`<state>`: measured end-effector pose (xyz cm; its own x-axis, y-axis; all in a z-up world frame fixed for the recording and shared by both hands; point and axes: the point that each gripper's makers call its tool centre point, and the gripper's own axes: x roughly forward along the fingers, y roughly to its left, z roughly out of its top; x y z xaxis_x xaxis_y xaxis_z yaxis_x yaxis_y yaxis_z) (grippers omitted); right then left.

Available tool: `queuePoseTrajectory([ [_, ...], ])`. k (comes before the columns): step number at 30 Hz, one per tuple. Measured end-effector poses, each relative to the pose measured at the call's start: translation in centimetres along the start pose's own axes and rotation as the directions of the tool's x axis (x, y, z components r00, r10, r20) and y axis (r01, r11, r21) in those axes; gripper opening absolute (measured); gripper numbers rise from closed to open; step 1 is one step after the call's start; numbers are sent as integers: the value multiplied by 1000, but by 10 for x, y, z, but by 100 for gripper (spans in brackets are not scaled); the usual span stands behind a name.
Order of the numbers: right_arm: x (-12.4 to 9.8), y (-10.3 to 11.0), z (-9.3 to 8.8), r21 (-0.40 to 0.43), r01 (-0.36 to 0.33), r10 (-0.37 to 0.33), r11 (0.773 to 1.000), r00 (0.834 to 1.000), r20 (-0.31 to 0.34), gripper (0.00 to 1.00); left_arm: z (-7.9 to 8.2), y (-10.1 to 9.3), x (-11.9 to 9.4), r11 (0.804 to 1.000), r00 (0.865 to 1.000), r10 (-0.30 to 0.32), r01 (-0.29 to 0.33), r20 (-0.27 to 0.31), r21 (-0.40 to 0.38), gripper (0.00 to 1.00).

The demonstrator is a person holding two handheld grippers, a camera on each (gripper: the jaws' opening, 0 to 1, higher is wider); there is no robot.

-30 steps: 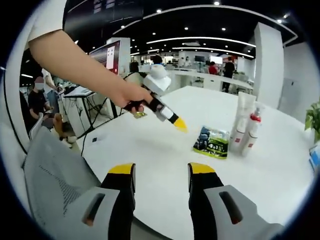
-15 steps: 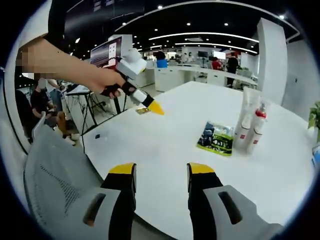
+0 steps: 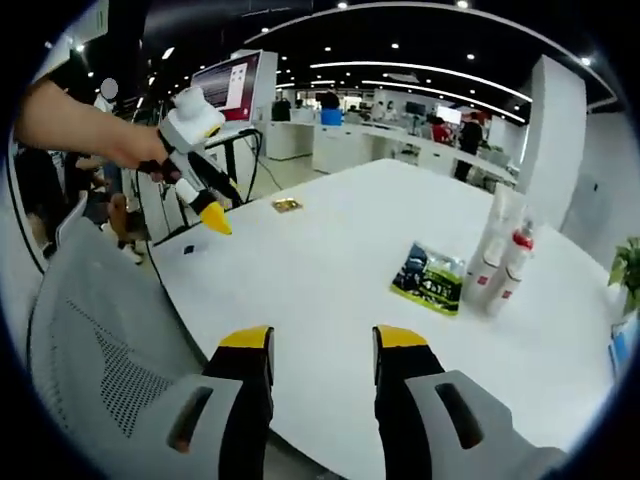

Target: Arrange the skincare products in the storage area until every visible bottle or jar stands upright without overlapping.

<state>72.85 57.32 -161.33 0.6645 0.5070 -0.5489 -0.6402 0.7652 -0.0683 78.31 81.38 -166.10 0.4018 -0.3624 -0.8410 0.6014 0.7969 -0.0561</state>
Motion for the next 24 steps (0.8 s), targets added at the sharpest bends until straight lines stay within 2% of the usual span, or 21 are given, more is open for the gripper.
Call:
queuePoseTrajectory([
  [3,0,0,0,-7,1,-1,1000,1000,-3,37,-25,10,-4,999,997,41,-40,-71,9,67],
  [6,1,1,-2,-10,2,-2,1000,1000,-12,37,-44,13,-2,999,994,39,-41,-100,-15,67],
  [9,2,0,-5,-13,3,-3,1000,1000,-25,37,-68,21,-2,998,985,60,-61,-164,-3,65],
  [11,2,0,-6,-14,4,-5,1000,1000,-30,37,-78,25,1,998,983,60,-60,-175,1,64],
  [14,1,0,-6,-15,6,-6,1000,999,-33,37,-87,27,2,998,977,64,-62,-202,15,58],
  [16,1,0,-7,-17,7,-8,1000,999,-35,37,-95,31,3,995,969,82,-68,-232,69,54],
  [20,2,0,-9,-26,12,-13,1000,999,-46,37,-102,32,7,994,964,91,-72,-249,85,54],
  [23,2,-1,-10,-31,15,-17,999,998,-56,37,-110,33,9,992,956,99,-75,-277,96,53],
  [24,2,-1,-11,-31,15,-17,999,998,-57,37,-107,33,10,994,962,88,-68,-257,86,52],
])
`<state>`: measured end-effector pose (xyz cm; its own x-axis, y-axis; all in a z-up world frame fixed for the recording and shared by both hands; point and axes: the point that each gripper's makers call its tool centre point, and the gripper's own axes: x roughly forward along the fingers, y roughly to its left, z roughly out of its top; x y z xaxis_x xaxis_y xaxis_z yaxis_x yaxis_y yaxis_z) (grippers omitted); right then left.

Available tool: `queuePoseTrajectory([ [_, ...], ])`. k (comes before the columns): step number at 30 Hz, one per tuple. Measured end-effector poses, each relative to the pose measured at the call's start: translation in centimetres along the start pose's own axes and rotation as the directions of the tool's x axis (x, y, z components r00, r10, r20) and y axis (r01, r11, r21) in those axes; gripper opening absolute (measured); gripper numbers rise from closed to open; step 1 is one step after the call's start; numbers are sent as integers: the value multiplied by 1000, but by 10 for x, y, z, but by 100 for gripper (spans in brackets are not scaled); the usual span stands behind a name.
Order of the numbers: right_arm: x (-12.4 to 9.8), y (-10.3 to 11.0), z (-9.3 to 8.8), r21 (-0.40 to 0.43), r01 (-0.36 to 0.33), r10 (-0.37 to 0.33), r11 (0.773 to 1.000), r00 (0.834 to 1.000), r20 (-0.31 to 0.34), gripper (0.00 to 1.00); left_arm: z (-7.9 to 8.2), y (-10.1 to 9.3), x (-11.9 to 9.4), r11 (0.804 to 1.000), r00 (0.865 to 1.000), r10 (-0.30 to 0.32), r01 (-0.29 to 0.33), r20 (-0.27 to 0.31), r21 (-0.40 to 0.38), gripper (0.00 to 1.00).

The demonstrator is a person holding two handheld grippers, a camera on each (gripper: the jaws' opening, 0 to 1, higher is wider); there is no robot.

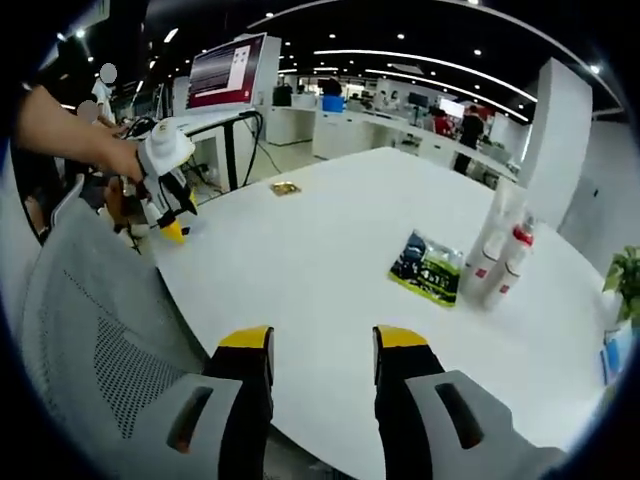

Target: Arrange the skincare products in the storage area until every visible bottle or jar stands upright without overlapping.

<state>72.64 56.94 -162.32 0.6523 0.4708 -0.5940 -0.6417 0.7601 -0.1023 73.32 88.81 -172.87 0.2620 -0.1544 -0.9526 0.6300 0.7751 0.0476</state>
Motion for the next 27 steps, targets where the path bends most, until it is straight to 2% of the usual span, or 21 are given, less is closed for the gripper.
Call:
queuePoseTrajectory([
  [3,1,0,-1,-4,-1,1,1000,1000,-5,37,-1,-1,1,999,1000,-20,20,5,-30,50],
  [5,1,1,-1,-6,-3,3,1000,1000,-9,37,-2,-11,2,993,997,-78,79,14,-87,44],
  [6,1,1,-1,-6,-3,3,1000,1000,-9,37,-1,-7,1,995,999,-45,46,22,-84,44],
  [9,1,1,-1,-4,-4,4,1000,1000,-10,37,2,-11,2,996,998,-50,53,36,-67,42],
  [22,0,-2,-2,-8,7,-7,1000,1000,-9,36,3,-8,2,994,998,-51,54,34,-91,40],
  [23,0,-2,-1,-7,8,-8,1000,1000,-8,36,5,-9,2,993,997,-53,57,48,-101,39],
  [24,0,-2,-1,-7,10,-10,1000,1000,-7,36,6,-10,1,993,997,-56,61,51,-103,27],
  [25,0,-3,-1,-8,11,-11,1000,1000,-6,36,12,-10,-2,991,995,-61,70,83,-110,17],
  [27,-1,-3,-1,-6,13,-13,1000,1000,-3,36,15,-8,-5,993,996,-38,47,80,-110,11],
])
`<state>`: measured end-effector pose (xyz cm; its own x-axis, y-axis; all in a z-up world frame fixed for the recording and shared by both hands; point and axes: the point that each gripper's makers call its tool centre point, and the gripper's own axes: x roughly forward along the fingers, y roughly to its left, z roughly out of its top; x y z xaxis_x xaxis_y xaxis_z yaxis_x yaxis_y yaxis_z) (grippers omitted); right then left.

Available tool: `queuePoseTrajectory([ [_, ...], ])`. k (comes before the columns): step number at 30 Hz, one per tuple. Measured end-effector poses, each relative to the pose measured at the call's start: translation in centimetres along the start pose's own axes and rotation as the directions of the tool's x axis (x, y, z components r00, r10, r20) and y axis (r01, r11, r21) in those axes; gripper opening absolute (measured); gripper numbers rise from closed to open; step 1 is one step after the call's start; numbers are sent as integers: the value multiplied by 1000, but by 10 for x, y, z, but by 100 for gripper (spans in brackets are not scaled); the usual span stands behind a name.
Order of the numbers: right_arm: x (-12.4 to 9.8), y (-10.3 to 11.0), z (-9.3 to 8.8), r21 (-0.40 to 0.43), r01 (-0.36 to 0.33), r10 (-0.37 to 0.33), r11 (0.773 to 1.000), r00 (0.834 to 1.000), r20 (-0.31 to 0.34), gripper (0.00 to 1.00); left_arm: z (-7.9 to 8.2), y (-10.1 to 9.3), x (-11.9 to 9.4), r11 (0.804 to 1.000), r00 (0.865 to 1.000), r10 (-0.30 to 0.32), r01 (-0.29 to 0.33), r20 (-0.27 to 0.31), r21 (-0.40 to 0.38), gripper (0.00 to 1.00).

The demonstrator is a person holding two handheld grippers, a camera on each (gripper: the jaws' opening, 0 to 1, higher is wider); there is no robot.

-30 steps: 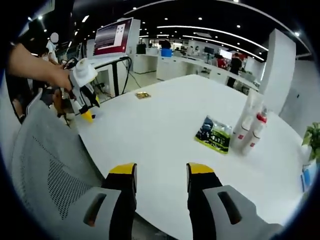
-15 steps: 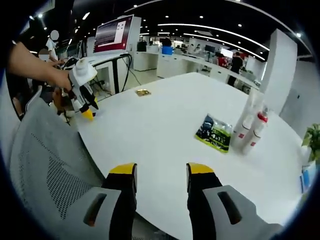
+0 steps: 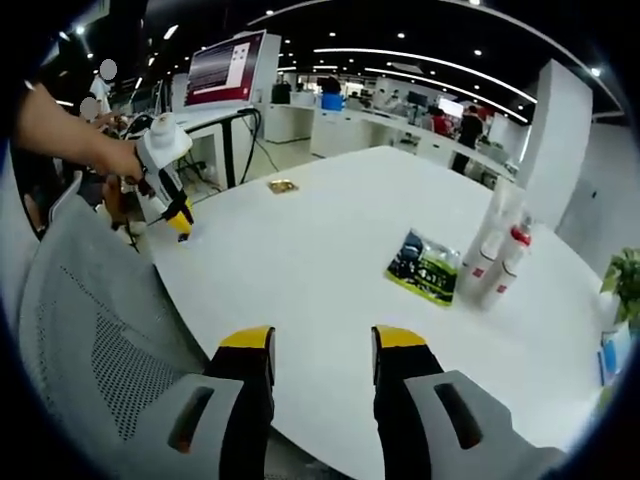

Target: Arrange the skincare products in the storage area until every visible bottle or jar stands upright without overlapping.

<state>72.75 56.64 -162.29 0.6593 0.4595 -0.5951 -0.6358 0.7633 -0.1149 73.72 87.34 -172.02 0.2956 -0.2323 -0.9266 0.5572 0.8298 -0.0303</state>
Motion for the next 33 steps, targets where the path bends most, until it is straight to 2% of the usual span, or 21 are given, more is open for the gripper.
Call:
queuePoseTrajectory([
  [2,0,-1,0,-1,3,-3,1000,1000,3,36,2,-4,1,1000,1000,0,0,-5,15,12],
  [4,-1,-1,0,0,6,-6,1000,1000,4,36,-2,-6,4,1000,999,-14,15,-36,12,18],
  [6,-1,-1,1,0,8,-8,1000,1000,6,36,4,-6,2,1000,1000,1,-1,-10,8,31],
  [10,-1,-2,1,0,14,-14,1000,1000,9,36,13,-17,0,999,999,-37,37,27,-23,51],
  [13,-1,-2,2,-1,14,-14,1000,1000,12,36,12,-31,2,997,997,-72,72,4,-24,62],
  [15,-2,-2,2,-2,15,-15,1000,1000,13,36,7,-37,6,997,997,-72,73,-26,24,66],
  [19,-2,-2,2,-3,13,-13,1000,1000,13,36,-7,-35,16,994,994,-45,54,-97,92,65],
  [20,-2,-2,2,-3,14,-14,1000,1000,13,36,-4,-28,17,986,997,-7,20,-80,165,62],
  [21,-2,-2,2,-4,15,-15,1000,1000,12,35,-3,-33,17,992,997,-34,43,-74,123,62],
  [24,-2,-3,2,-5,18,-18,1000,1000,13,35,-3,-31,16,992,996,-30,39,-80,119,60],
  [25,-1,-3,2,-6,17,-17,1000,1000,12,35,-2,-32,17,992,997,-32,41,-77,122,56],
  [27,-1,-3,2,-8,18,-18,1000,1000,11,35,-1,-40,15,987,996,-42,54,-78,152,40],
  [33,-2,-3,3,-4,18,-18,1000,1000,20,35,-1,-44,16,989,995,-39,51,-88,140,40],
])
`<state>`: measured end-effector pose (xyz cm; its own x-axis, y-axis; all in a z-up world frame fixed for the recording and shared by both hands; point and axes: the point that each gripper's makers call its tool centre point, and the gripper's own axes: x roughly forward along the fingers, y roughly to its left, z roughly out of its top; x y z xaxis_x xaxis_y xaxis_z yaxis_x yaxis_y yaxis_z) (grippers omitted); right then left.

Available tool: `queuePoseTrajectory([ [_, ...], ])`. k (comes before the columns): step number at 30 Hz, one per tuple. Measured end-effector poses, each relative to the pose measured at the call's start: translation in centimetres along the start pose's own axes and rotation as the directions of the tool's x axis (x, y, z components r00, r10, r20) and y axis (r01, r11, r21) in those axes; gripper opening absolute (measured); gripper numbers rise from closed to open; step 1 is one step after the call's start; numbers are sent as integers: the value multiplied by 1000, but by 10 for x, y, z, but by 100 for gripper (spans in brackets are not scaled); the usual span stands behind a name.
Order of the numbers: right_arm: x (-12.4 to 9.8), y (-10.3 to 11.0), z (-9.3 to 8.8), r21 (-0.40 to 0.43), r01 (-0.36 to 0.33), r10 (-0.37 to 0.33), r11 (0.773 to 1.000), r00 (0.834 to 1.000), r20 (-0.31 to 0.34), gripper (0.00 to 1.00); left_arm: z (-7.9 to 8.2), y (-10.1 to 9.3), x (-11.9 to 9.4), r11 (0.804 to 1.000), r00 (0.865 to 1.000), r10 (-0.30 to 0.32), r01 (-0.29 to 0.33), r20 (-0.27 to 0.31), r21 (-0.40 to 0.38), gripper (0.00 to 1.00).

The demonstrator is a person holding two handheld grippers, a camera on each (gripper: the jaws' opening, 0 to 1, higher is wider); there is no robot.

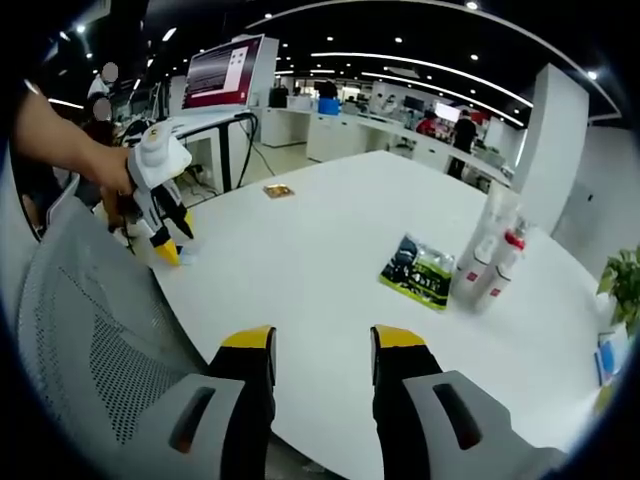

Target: Arrange the skincare products in the storage area until every visible bottle or jar stands upright without overlapping.

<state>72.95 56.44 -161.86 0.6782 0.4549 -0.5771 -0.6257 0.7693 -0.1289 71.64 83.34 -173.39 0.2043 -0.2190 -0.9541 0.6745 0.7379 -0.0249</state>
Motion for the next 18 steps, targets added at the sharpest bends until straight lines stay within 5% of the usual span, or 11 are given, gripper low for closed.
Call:
queuePoseTrajectory([
  [8,0,2,1,8,-11,11,1000,1000,6,35,16,-9,-10,1000,999,-9,9,37,8,40],
  [18,-1,13,10,83,-84,80,993,995,54,33,65,-47,-30,994,982,-40,20,185,107,40],
])
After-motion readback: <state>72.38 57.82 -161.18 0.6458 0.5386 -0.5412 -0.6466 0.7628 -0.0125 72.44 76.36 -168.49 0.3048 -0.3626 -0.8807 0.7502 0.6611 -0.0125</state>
